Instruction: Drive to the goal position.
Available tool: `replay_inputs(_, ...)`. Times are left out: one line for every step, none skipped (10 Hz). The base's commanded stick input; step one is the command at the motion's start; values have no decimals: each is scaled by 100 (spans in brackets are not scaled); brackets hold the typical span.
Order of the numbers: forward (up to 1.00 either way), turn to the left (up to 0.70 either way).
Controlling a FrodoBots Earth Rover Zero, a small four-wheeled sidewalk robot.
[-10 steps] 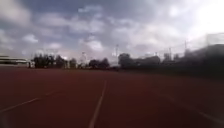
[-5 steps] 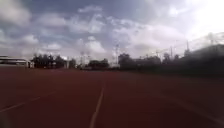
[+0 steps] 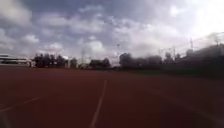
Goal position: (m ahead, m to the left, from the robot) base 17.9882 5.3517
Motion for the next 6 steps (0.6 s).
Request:
replay_inputs(70,0)
replay_inputs(70,0)
replay_inputs(70,0)
replay_inputs(70,0)
replay_inputs(70,0)
replay_inputs(70,0)
